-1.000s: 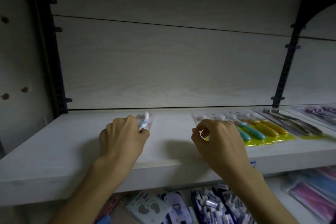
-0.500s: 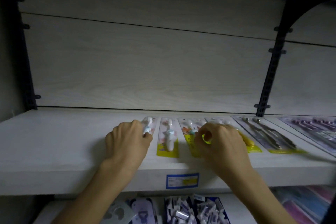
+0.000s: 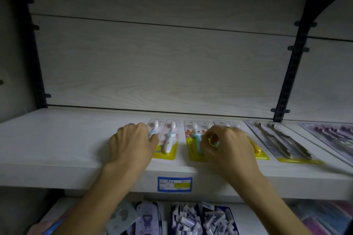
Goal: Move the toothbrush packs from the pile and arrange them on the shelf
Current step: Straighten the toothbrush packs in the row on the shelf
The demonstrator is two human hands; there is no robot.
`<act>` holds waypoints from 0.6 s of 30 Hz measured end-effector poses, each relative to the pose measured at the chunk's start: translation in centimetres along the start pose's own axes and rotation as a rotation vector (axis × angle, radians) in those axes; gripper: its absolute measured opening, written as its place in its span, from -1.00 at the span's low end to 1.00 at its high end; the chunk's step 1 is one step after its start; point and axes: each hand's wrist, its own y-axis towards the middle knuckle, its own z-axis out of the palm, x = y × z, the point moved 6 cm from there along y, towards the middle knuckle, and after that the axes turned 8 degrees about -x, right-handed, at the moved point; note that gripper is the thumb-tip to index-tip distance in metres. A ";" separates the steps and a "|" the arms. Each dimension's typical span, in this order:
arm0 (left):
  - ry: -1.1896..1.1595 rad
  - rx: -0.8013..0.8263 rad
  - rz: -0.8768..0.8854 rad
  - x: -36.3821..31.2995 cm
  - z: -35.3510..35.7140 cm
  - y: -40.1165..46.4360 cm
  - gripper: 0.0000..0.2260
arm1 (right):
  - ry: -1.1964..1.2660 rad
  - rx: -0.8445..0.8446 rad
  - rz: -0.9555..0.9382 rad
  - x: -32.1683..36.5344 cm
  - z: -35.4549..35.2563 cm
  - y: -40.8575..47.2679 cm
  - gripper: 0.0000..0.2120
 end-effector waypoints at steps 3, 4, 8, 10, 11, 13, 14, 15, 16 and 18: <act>-0.030 -0.043 0.017 -0.1 -0.6 -0.2 -0.70 | 0.014 -0.020 -0.013 0.2 -0.4 0.0 -0.78; -0.040 -0.051 0.022 -0.1 -0.8 -0.2 -0.70 | 0.020 -0.037 -0.021 0.4 -0.6 0.0 -0.79; -0.084 -0.074 0.038 0.3 -1.7 -0.6 -0.71 | 0.016 -0.059 -0.035 1.4 -1.3 -0.5 -0.82; -0.116 -0.080 0.052 0.4 -2.3 -0.8 -0.72 | 0.007 -0.057 -0.039 1.8 -1.6 -0.7 -0.80; -0.138 -0.086 0.067 0.5 -2.6 -0.8 -0.72 | 0.007 -0.055 -0.041 2.0 -1.8 -0.8 -0.79; -0.193 -0.108 0.109 0.6 -3.4 -1.0 -0.73 | 0.002 -0.053 -0.038 2.6 -2.3 -1.0 -0.76; -0.221 -0.121 0.135 0.7 -3.8 -1.1 -0.74 | -0.002 -0.056 -0.035 3.0 -2.6 -1.1 -0.75; -0.253 -0.137 0.164 0.8 -4.2 -1.1 -0.75 | -0.004 -0.065 -0.035 3.4 -2.9 -1.2 -0.74; -0.285 -0.152 0.196 0.9 -4.6 -1.2 -0.77 | -0.005 -0.073 -0.033 3.9 -3.2 -1.4 -0.74; -0.339 -0.182 0.252 1.0 -5.6 -1.3 -0.79 | -0.011 -0.079 -0.031 4.8 -3.8 -1.9 -0.73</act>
